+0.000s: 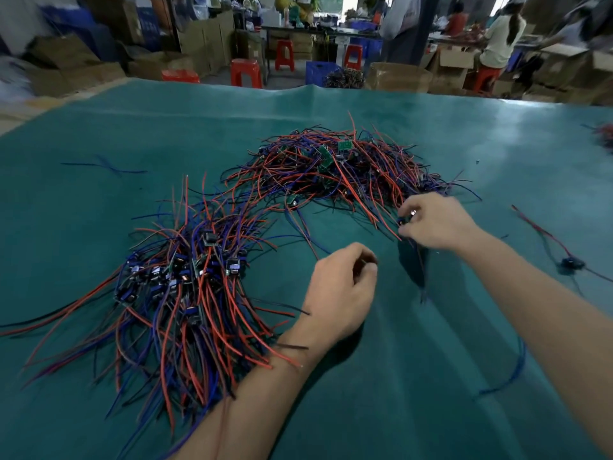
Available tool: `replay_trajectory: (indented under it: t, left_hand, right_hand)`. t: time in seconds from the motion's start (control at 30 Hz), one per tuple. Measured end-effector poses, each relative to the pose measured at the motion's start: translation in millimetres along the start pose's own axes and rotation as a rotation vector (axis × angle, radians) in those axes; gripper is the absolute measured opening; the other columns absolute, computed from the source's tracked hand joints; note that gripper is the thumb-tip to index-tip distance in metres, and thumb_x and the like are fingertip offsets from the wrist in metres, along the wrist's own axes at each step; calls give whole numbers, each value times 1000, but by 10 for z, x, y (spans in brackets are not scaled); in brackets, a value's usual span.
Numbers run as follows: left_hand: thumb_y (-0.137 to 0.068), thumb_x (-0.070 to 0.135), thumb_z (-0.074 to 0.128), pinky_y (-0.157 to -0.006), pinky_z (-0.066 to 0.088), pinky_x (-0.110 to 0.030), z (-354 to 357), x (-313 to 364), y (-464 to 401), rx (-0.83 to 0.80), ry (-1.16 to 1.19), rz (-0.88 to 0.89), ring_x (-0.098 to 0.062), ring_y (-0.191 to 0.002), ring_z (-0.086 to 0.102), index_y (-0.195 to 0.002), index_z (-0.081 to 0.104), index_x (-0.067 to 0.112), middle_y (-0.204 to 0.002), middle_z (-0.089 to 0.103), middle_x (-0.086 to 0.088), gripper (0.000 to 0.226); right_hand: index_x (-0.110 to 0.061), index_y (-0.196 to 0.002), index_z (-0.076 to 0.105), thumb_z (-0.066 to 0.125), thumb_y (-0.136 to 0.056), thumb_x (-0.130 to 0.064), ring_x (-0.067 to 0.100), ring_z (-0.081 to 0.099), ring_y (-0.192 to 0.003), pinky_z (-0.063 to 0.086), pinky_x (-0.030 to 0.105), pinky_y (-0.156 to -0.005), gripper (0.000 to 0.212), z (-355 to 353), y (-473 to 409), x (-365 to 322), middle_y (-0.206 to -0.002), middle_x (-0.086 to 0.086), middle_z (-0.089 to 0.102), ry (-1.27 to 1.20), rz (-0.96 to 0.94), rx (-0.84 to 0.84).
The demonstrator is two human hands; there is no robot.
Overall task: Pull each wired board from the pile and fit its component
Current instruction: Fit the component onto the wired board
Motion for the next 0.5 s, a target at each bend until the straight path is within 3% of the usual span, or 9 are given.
replay_trajectory:
  t: [0.17,0.27,0.37,0.43,0.5]
  left_hand:
    - [-96,12,59,-72,42,-22,-9,-6,-2,1,5,-25,-10,-72,54,-98,69,13,-79,66,3,11]
    - [-97,15,58,-73,45,-24,3,-10,-15,8,30,-45,-13,-72,57,-100,69,15,-77,67,3,11]
    - [-101,33,53,-80,54,-38,6,-4,3,-11,124,-36,-24,-78,66,-106,63,18,-79,71,-5,18]
    - [-97,48,47,-76,54,-44,2,23,41,-54,155,-20,-25,-75,66,-107,60,20,-79,71,-7,32]
    - [-93,53,48,-72,54,-44,0,20,51,-67,142,-20,-24,-72,66,-104,58,19,-81,72,-6,37]
  right_hand:
    - [-25,-73,65,85,-77,-21,22,66,-83,42,26,-72,21,50,-12,171,-71,-8,66,-115,-11,33]
    - [-14,-77,70,85,-77,-9,20,65,-66,53,30,-65,16,-22,221,178,-73,6,71,-608,57,87]
    - [-9,-82,68,84,-70,-6,13,63,-60,49,20,-52,20,5,610,25,-79,13,71,-1209,36,-19]
    - [-10,-82,68,84,-61,-16,14,64,-62,50,20,-57,27,146,812,-130,-80,12,72,-1364,18,-92]
    - [-9,-80,68,83,-64,-16,18,63,-68,52,27,-66,23,302,898,-262,-77,10,70,-1393,59,-49]
Point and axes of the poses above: each hand's wrist, its own y-axis away from the middle knuckle, its own z-axis out of the palm, x = y × z, the point moved 1 cm from there along -y, towards the middle knuckle
